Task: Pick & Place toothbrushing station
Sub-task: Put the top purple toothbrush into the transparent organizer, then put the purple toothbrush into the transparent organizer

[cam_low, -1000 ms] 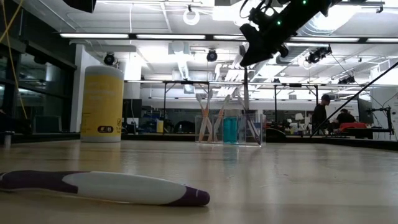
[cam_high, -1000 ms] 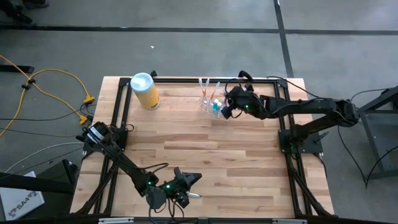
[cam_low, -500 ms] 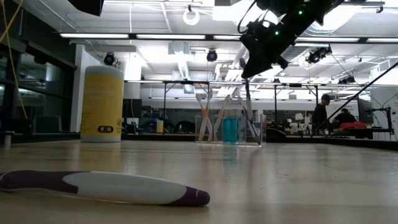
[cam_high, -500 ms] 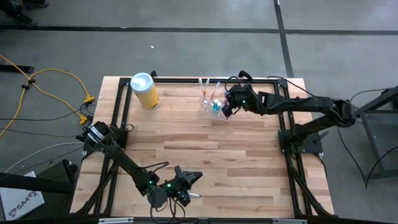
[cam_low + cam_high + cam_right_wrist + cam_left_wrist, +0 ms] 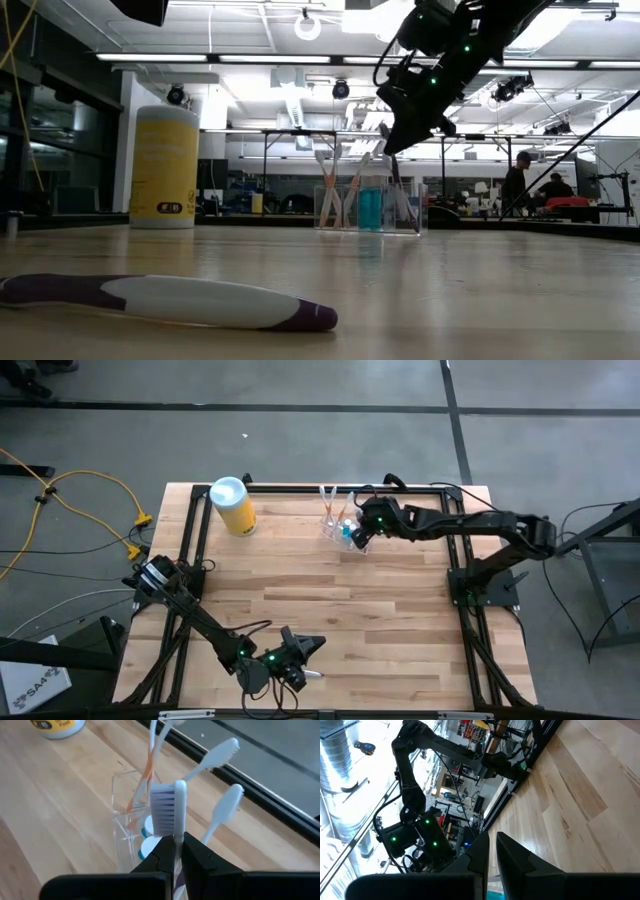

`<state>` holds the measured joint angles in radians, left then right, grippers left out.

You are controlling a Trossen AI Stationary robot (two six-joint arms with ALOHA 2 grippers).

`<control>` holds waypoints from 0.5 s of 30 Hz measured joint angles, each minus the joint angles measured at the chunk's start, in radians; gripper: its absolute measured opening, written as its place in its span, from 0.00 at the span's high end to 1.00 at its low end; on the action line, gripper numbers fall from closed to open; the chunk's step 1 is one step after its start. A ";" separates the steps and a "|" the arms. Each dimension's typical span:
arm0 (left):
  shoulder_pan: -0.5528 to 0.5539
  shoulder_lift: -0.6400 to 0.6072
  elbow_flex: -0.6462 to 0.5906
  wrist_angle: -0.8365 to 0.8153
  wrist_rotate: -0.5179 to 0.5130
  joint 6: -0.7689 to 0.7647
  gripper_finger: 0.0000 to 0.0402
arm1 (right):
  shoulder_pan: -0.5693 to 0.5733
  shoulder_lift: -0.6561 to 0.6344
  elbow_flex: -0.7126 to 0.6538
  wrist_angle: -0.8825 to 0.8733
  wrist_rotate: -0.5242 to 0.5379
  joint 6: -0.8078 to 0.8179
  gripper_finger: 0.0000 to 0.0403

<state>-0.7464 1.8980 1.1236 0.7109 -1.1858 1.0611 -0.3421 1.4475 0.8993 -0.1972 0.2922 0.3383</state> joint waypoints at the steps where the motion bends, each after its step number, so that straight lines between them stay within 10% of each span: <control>1: 0.000 0.000 0.000 0.000 0.000 0.000 0.93 | -0.007 0.000 0.000 -0.008 -0.012 0.006 0.98; 15: 0.045 0.000 0.000 0.000 -0.117 -0.154 0.93 | -0.053 0.000 0.000 -0.046 -0.115 0.028 0.92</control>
<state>-0.7010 1.8980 1.1236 0.7107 -1.3032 0.9074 -0.3955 1.4475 0.8997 -0.2433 0.1777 0.3664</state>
